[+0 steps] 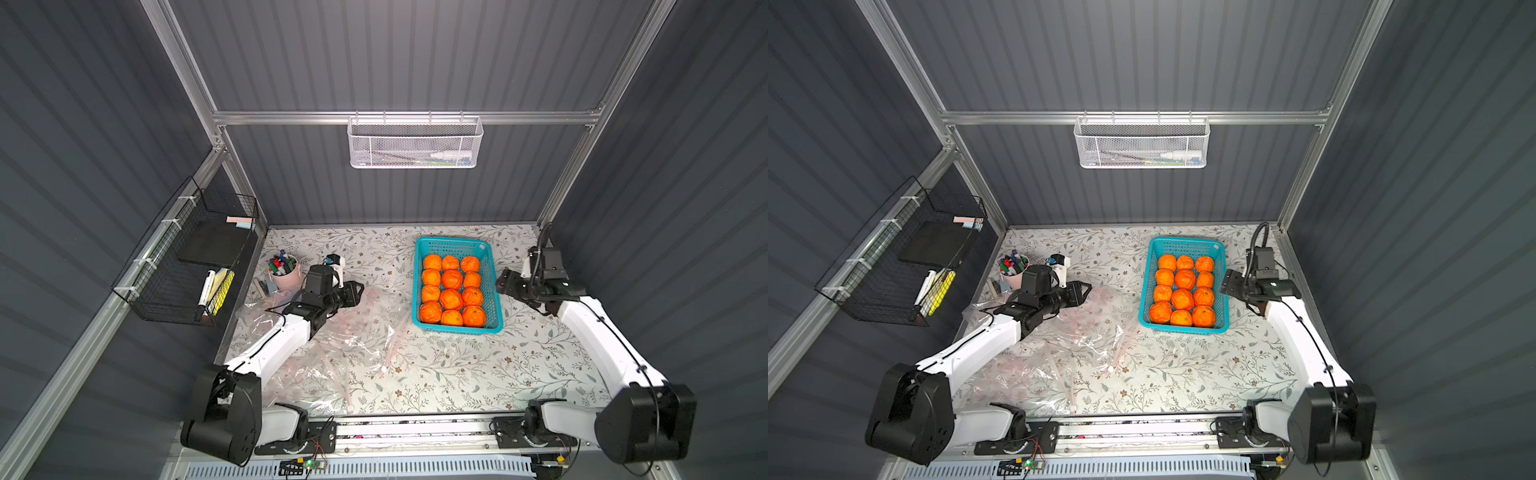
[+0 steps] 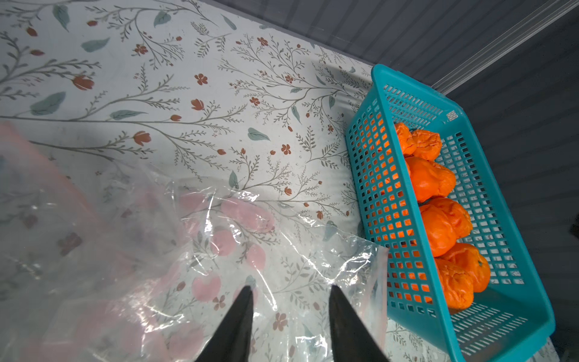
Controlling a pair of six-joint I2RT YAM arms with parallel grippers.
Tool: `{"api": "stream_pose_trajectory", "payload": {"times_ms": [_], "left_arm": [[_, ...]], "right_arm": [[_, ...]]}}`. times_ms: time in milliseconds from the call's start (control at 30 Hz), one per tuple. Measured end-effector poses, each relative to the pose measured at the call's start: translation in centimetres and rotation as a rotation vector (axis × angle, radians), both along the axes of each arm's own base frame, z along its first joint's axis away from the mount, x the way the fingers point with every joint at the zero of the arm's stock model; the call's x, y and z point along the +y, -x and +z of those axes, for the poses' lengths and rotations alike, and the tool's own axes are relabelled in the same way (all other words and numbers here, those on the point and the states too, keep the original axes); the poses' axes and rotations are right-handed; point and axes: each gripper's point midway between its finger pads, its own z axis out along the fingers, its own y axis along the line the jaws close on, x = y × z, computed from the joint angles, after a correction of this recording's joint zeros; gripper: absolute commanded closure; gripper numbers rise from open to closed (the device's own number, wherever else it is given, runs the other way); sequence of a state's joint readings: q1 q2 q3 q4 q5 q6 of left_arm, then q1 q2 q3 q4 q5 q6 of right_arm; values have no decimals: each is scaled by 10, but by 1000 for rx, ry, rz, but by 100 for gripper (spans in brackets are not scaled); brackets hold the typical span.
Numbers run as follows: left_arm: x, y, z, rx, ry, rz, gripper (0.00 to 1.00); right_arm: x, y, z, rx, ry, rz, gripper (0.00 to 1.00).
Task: Open the zip-top bag and take out the orange
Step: Adjust the basket at the center of the board.
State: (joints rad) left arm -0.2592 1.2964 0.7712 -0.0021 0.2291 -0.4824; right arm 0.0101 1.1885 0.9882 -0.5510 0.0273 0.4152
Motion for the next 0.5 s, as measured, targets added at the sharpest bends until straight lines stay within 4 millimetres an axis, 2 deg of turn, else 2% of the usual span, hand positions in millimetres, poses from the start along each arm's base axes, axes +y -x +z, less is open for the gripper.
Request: {"api": "stream_pose_trajectory", "payload": {"times_ms": [100,200,300,367,500], "left_arm": [[13,4,8,-17,-45,50,51],[27,8,23,-57,-81,111,50],[39,15,39,-109,-93,160,50],[43,23,38,-118,-95,173,51],[52,35,6,-92,-131,192,45]], "right_arm": [[-45,12,0,-32,55,-185,26],[-75,25,-23,28,81,-318,27],[-80,35,-49,101,85,-360,27],[-81,38,-62,132,85,-373,26],[-80,34,-91,151,95,-343,26]]}}
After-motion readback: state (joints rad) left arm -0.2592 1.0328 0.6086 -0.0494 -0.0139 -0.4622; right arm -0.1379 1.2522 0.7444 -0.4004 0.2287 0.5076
